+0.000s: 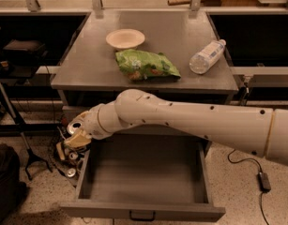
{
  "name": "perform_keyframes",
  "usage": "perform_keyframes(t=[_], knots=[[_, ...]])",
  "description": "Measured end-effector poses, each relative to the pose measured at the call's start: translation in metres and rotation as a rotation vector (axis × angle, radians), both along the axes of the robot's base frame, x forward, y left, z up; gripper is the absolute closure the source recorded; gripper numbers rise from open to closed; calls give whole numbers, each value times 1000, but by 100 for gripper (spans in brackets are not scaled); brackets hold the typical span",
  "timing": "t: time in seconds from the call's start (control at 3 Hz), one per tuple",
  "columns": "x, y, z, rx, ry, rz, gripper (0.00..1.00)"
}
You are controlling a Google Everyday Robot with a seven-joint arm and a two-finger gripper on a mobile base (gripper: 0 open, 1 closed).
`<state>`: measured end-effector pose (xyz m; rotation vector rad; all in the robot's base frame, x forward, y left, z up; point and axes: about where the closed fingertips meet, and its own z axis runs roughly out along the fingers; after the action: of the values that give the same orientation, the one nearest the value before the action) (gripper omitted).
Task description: Place pepsi can into middle drawer
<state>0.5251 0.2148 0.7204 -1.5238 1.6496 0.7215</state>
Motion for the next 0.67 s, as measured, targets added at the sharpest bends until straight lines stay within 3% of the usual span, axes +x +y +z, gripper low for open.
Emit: perform_keyframes(t=[0.67], knots=[[-23,-7,-82,-2,134,-29,100]])
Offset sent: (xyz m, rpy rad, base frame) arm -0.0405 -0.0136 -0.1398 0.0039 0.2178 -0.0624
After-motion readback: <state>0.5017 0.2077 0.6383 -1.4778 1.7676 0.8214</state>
